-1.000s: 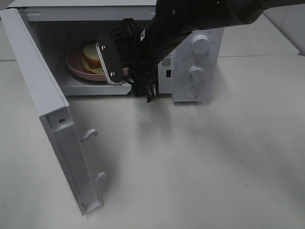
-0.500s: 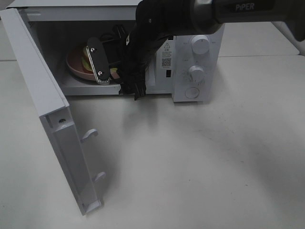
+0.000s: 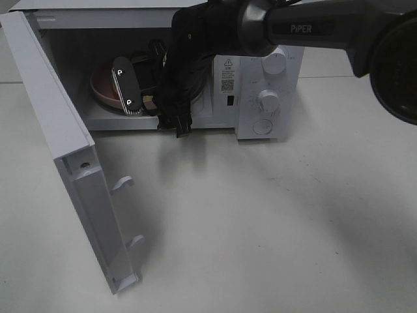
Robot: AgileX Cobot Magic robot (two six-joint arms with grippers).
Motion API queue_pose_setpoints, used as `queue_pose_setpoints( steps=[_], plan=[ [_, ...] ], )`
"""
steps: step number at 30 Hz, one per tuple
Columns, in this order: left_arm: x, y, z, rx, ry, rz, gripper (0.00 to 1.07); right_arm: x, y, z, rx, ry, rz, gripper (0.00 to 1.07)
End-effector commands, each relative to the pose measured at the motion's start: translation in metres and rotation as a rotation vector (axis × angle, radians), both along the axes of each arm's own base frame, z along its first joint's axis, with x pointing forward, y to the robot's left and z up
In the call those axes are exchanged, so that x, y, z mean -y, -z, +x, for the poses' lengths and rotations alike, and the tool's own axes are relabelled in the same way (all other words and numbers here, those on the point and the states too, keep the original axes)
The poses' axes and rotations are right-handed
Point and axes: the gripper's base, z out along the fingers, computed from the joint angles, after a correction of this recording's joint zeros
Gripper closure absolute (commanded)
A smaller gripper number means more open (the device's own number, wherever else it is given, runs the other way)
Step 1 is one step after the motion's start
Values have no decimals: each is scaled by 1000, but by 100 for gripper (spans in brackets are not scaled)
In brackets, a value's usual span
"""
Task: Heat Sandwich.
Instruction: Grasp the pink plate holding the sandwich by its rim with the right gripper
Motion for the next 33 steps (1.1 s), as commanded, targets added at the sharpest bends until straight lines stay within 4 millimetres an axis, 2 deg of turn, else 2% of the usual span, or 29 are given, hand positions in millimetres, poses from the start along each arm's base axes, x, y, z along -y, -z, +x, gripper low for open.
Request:
queue_pose_setpoints(
  steps=[1,13,22,28,30,31,32,33],
  plan=[
    [1,-1,-1,15,-3,-9,10,-3,1,3,-19,32,1,29],
    [1,-1,-1,15,-3,-9,10,-5,6,9,-24,40,1,31],
    [1,-1,-1,15,-3,-9,10,-9,29,13,-46,42,-12,31],
    [1,-1,-1,15,-3,-9,10,-7,31,15,-45,48,-9,31],
    [1,-1,-1,15,-3,-9,10,-5,30,18,-44,82,12,37],
    [1,-1,-1,15,-3,-9,10,-5,30,19,-46,97,23,47],
    [1,-1,-1,15,-3,-9,10,-5,30,19,-46,97,23,47],
    [1,-1,-1,15,-3,-9,10,-5,30,19,-47,106,29,53]
  ],
)
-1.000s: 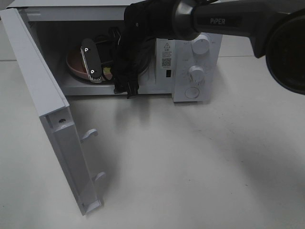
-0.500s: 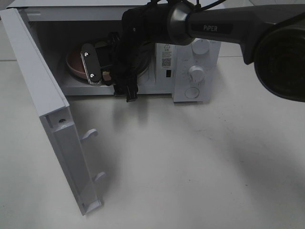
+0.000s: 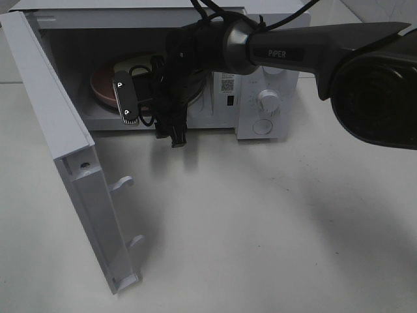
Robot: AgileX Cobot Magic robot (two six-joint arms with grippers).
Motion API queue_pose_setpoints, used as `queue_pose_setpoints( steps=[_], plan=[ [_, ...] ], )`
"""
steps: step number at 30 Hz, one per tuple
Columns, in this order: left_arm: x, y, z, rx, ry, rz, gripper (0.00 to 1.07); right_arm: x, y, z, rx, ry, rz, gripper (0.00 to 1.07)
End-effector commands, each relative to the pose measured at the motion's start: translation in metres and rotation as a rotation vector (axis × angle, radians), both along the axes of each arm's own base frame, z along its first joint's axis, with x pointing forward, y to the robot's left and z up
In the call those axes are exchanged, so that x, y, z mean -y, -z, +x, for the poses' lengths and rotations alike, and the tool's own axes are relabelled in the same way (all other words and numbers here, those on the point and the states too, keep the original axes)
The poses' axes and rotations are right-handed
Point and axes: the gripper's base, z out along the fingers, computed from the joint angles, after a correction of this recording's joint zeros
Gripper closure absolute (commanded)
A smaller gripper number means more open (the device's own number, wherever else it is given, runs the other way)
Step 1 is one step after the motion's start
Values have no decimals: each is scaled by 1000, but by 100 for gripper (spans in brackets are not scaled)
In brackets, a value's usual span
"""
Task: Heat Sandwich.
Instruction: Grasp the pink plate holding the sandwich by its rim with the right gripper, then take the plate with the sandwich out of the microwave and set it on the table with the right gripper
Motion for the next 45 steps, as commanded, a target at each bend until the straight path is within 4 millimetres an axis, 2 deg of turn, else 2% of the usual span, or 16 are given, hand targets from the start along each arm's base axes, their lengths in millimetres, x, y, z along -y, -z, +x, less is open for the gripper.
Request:
queue_pose_setpoints(
  steps=[1,2,3,4,6,15,22,28,36,41,45],
  plan=[
    [1,-1,-1,15,-3,-9,10,1,-3,4,4,53,34,62],
    [1,-1,-1,15,-3,-9,10,2,-2,4,-4,74,35,84],
    [1,-1,-1,15,-3,-9,10,3,-2,4,-7,86,35,95],
    [1,-1,-1,15,-3,-9,10,3,-2,4,-7,86,35,95],
    [1,-1,-1,15,-3,-9,10,3,-3,3,-16,97,32,107],
    [1,-1,-1,15,-3,-9,10,5,-24,-1,-4,63,13,107],
    [1,-1,-1,15,-3,-9,10,9,-28,-6,16,7,-10,107],
    [1,-1,-1,15,-3,-9,10,19,-32,-19,58,-116,-71,107],
    [1,-1,-1,15,-3,-9,10,30,-38,-35,81,-190,-104,107],
    [1,-1,-1,15,-3,-9,10,44,-47,-48,102,-269,-119,107],
    [1,-1,-1,15,-3,-9,10,56,-51,-49,115,-310,-133,107]
  ],
)
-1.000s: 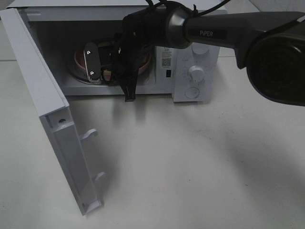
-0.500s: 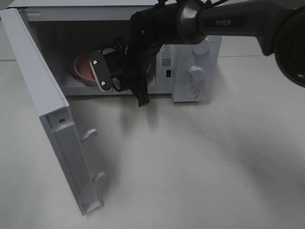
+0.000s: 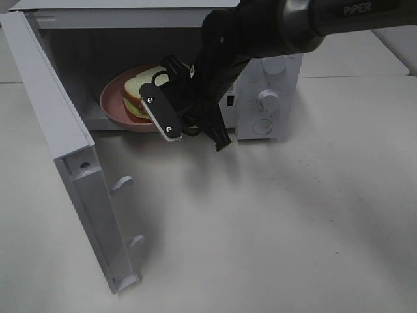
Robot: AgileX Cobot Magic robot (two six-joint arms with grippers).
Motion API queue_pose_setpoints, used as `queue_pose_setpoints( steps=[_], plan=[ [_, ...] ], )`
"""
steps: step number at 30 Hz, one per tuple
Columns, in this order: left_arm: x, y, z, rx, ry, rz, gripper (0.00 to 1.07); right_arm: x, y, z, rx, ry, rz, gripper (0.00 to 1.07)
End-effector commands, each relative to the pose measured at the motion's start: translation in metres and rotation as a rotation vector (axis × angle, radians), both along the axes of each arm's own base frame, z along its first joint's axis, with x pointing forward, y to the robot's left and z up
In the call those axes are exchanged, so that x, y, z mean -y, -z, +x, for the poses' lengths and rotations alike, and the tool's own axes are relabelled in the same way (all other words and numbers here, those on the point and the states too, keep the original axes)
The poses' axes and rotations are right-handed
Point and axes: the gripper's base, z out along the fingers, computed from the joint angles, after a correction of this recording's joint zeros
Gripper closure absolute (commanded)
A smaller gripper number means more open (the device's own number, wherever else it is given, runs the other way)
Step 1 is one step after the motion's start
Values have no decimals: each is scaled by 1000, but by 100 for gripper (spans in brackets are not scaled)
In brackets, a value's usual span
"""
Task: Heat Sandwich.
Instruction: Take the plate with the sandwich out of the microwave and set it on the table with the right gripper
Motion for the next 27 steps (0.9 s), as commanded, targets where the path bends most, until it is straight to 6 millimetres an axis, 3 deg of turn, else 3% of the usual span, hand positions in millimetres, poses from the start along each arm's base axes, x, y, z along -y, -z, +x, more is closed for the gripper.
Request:
queue_pose_setpoints(
  steps=[1,4,12,27],
  plan=[
    [1,-1,-1,15,-3,-9,10,11,-19,-2,60,-50,19,107],
    [1,-1,-1,15,-3,-9,10,24,-28,-9,81,-67,32,107],
    [1,-1,-1,15,-3,-9,10,34,-37,-34,86,-86,100,107],
    [1,-1,-1,15,-3,-9,10,62,-42,-80,87,-80,120,107]
  ],
)
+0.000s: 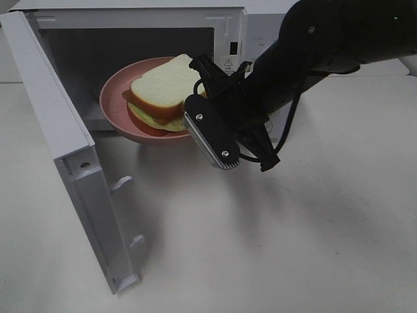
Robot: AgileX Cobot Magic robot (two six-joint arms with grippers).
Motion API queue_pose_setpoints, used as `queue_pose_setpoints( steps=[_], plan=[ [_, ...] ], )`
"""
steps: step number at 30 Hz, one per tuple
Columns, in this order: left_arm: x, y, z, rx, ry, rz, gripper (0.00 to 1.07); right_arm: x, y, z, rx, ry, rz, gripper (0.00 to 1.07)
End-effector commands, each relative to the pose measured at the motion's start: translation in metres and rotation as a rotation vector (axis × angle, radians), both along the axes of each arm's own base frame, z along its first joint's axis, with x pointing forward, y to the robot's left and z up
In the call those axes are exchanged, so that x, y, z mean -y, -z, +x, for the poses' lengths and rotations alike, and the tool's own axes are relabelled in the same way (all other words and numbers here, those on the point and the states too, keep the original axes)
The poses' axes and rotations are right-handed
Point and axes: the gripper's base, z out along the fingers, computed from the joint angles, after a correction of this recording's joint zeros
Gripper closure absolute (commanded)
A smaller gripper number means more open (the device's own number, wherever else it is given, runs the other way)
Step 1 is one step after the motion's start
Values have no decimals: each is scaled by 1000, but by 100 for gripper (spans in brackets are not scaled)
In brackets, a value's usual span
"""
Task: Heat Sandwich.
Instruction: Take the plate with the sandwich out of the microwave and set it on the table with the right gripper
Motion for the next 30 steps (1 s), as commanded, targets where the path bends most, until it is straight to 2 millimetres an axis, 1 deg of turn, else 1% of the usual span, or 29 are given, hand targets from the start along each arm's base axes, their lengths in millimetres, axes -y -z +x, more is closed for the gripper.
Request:
queue_pose_setpoints(
  steps=[1,3,4,6,7,8,9,10,11,13,17,19,20,22,24,25,27,30],
  plan=[
    [1,-1,-1,15,-3,-9,10,10,-12,-6,49,30,35,107],
    [1,-1,-1,15,-3,-9,10,17,-15,-17,43,38,38,107],
    [1,-1,-1,15,-3,-9,10,17,-15,-17,43,38,38,107],
    [1,-1,-1,15,-3,-9,10,22,-16,-25,32,48,41,107],
    [1,-1,-1,15,-3,-9,10,28,-16,-35,19,51,37,107],
    [1,-1,-1,15,-3,-9,10,32,-17,-39,15,50,35,107],
    [1,-1,-1,15,-3,-9,10,32,-17,-39,15,50,35,107],
    [1,-1,-1,15,-3,-9,10,34,-19,-44,15,49,36,107],
    [1,-1,-1,15,-3,-9,10,40,-20,-53,8,53,36,107],
    [1,-1,-1,15,-3,-9,10,42,-20,-56,6,58,39,107],
    [1,-1,-1,15,-3,-9,10,54,-22,-74,-8,88,55,107],
    [1,-1,-1,15,-3,-9,10,57,-24,-78,-4,90,60,107],
    [1,-1,-1,15,-3,-9,10,61,-25,-85,-10,103,66,107],
    [1,-1,-1,15,-3,-9,10,63,-26,-87,-10,108,70,107],
    [1,-1,-1,15,-3,-9,10,69,-27,-95,-9,115,65,107],
    [1,-1,-1,15,-3,-9,10,75,-26,-102,-8,118,54,107],
    [1,-1,-1,15,-3,-9,10,77,-27,-105,-6,115,47,107],
    [1,-1,-1,15,-3,-9,10,88,-28,-119,-7,150,56,107]
  ],
)
